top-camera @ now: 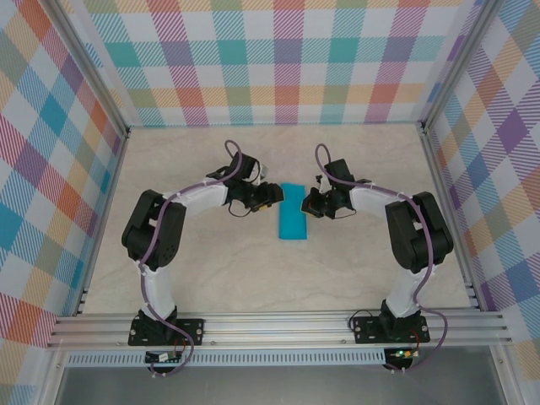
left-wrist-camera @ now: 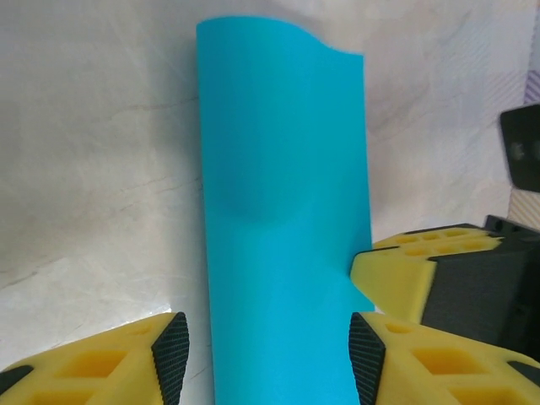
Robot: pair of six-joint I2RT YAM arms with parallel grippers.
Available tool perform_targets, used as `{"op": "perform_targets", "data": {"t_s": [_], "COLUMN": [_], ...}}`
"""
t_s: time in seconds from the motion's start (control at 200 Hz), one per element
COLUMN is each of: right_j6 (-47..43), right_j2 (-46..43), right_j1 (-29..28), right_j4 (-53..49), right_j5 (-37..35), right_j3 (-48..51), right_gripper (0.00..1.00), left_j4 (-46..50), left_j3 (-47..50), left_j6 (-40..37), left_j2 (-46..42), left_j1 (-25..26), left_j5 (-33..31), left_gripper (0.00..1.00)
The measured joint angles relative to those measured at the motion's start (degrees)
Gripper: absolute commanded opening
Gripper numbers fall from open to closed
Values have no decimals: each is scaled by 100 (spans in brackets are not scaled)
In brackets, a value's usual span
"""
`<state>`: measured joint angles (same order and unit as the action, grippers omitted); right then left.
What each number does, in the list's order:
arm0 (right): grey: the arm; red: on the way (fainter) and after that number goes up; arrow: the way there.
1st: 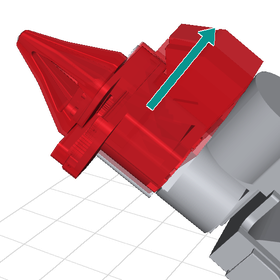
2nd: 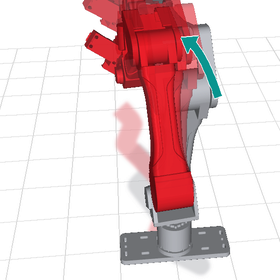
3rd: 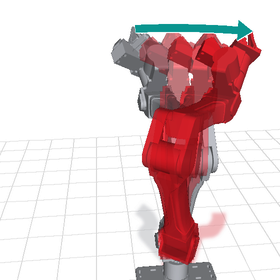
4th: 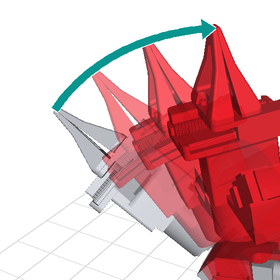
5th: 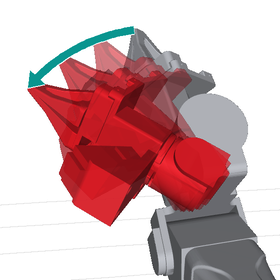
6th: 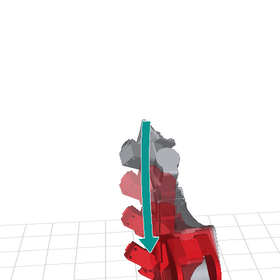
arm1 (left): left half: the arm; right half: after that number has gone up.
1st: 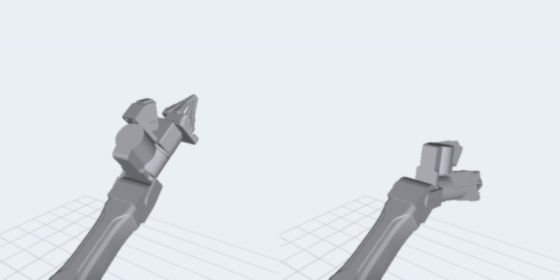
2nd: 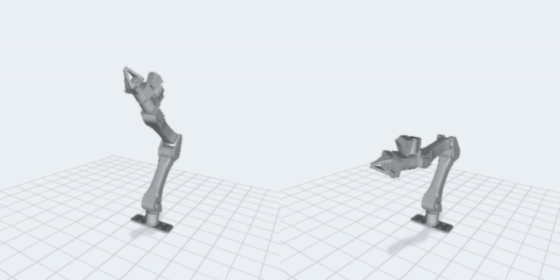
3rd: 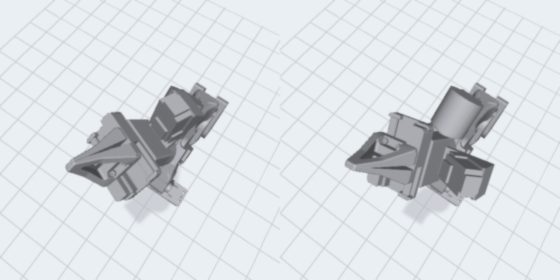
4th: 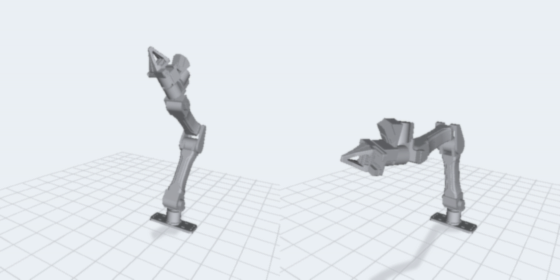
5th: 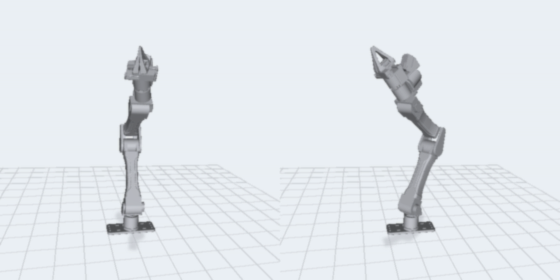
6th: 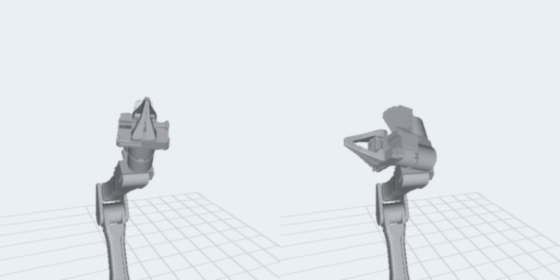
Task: Fold a paper plane with a square sheet of paper (fold left side to right side)
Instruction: First fold in half a square sheet of paper at the center of the table.
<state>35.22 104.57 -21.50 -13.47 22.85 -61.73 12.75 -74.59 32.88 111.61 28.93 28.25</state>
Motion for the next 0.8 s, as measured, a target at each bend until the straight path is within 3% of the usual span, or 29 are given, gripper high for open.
{"op": "perform_targets", "data": {"t_s": [0.44, 0.58, 0.8], "right_j6": [-83, -190, -319], "right_j2": [190, 190, -136], "right_j1": [0, 0, 2], "right_j4": [-199, -267, -634], "right_j5": [-142, -216, -802], "right_j3": [-81, -116, -103], "right_gripper": [13, 33, 46], "left_j4": [540, 584, 710], "left_j3": [-474, -525, -597], "left_j6": [190, 208, 210], "left_j2": [599, 634, 699], "left_j1": [367, 367, 369], "left_j5": [-481, -544, -623], "left_gripper": [51, 51, 50]}}
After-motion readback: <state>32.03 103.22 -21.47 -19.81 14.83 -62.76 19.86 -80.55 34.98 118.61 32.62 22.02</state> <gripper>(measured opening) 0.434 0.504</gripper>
